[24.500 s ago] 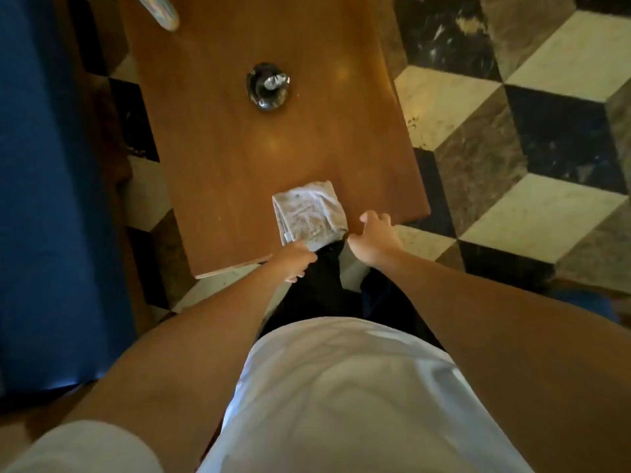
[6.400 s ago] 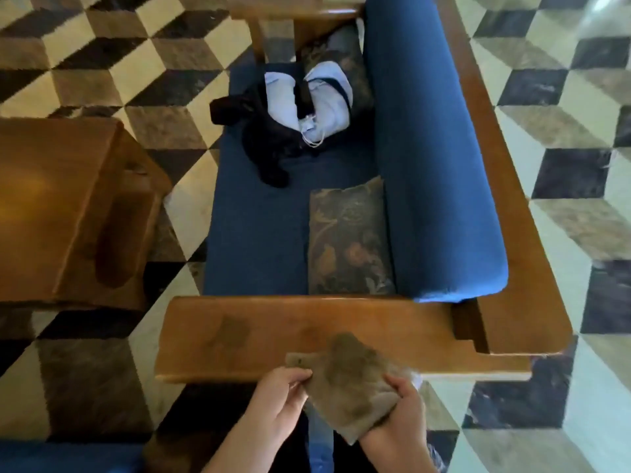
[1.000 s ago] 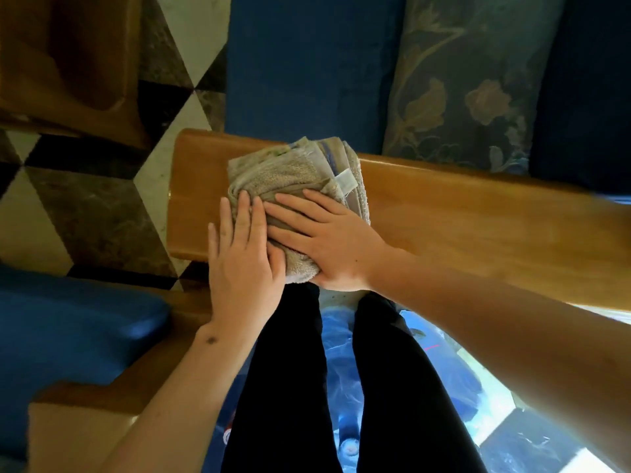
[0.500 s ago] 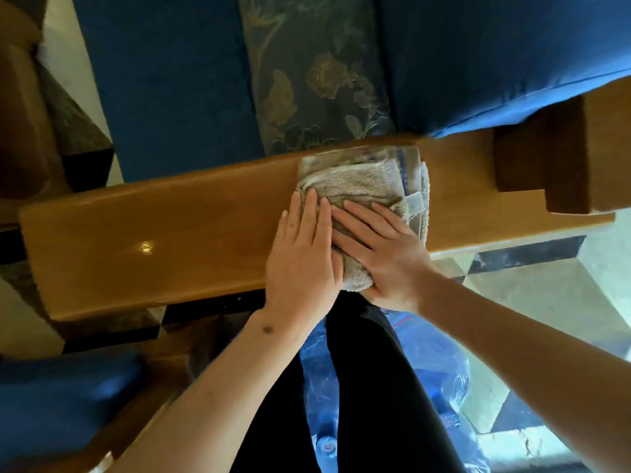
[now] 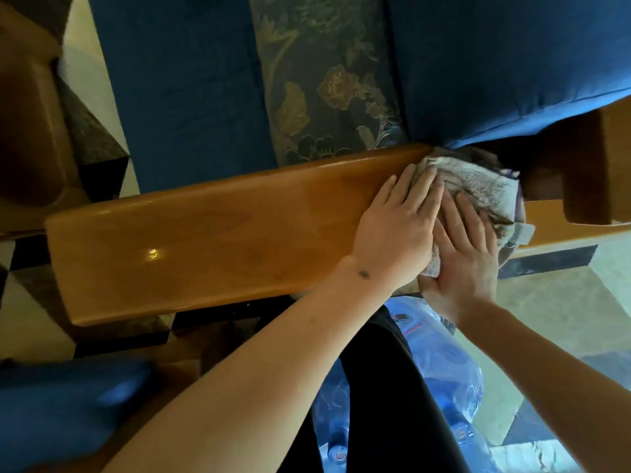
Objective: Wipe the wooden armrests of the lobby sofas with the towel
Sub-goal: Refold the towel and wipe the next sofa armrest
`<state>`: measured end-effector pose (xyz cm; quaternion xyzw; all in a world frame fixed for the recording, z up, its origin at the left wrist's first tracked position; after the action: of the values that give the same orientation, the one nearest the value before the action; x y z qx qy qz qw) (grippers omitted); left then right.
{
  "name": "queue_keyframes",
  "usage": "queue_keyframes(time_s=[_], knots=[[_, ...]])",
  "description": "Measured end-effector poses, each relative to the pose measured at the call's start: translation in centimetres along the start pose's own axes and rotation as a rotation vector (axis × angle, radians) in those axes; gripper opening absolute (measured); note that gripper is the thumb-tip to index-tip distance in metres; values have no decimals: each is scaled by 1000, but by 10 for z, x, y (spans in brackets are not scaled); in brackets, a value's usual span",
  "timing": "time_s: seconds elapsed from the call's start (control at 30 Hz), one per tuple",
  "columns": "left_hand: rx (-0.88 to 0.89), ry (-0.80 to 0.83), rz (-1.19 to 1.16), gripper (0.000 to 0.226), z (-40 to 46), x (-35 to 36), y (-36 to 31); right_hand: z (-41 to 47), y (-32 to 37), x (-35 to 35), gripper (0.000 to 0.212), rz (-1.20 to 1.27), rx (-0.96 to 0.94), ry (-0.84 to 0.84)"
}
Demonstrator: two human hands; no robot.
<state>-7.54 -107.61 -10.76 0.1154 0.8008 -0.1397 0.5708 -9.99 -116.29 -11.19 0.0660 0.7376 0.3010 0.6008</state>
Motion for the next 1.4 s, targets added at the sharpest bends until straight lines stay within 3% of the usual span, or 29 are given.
queue_keyframes(time_s=[0.17, 0.43, 0.8, 1.07, 1.4], knots=[[-90, -24, -85, 62, -44, 10, 60, 12, 56, 40, 92, -7, -54, 62], [-294, -45, -134, 61, -160, 40, 199, 36, 201, 131, 115, 11, -276, 225], [-787, -116, -311, 61, -356, 93, 358, 37, 406, 261, 101, 119, -650, 428], [-987, -154, -535, 59, -400, 110, 356, 23, 436, 270, 90, 250, -771, 507], [-1035, 35, -422, 68, -345, 95, 235, -5, 341, 202, 78, 265, -751, 691]])
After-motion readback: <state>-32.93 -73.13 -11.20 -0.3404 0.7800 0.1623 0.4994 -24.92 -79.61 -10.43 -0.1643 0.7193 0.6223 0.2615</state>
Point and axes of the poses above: each hand's wrist, its own z-axis towards the middle knuckle, its own x-axis out of the palm, y = z × x, the point moved 9 cm from there along z, towards the middle knuckle, and after that the axes turned 12 degrees about z, right-handed, at the moved point
